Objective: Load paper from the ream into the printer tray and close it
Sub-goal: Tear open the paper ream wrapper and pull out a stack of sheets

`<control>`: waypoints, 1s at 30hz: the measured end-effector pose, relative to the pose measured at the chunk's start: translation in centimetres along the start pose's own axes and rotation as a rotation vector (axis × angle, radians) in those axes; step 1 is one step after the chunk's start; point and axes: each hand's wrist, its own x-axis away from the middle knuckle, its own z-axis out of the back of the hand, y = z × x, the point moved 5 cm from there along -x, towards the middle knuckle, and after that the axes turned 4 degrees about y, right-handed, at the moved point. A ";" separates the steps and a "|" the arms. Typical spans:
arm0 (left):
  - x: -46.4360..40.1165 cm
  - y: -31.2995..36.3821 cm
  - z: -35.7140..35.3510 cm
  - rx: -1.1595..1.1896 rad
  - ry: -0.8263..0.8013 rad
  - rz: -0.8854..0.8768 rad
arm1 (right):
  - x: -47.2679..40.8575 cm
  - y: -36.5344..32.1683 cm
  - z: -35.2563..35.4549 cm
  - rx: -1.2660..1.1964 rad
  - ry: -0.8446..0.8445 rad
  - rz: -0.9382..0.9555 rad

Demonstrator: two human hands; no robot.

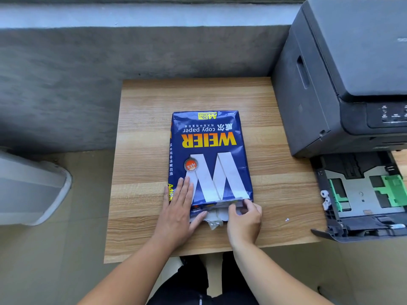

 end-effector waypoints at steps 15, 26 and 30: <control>-0.8 -0.3 -0.1 0.025 -0.022 0.070 | -0.2 0.4 -0.7 -0.343 -0.273 -0.124; -1.2 0.3 -0.2 -0.044 -0.066 0.048 | 2.4 2.8 4.8 -0.446 -0.320 -0.242; -1.1 0.9 -0.1 -0.043 -0.094 0.007 | 3.5 4.7 8.0 -0.457 -0.315 -0.280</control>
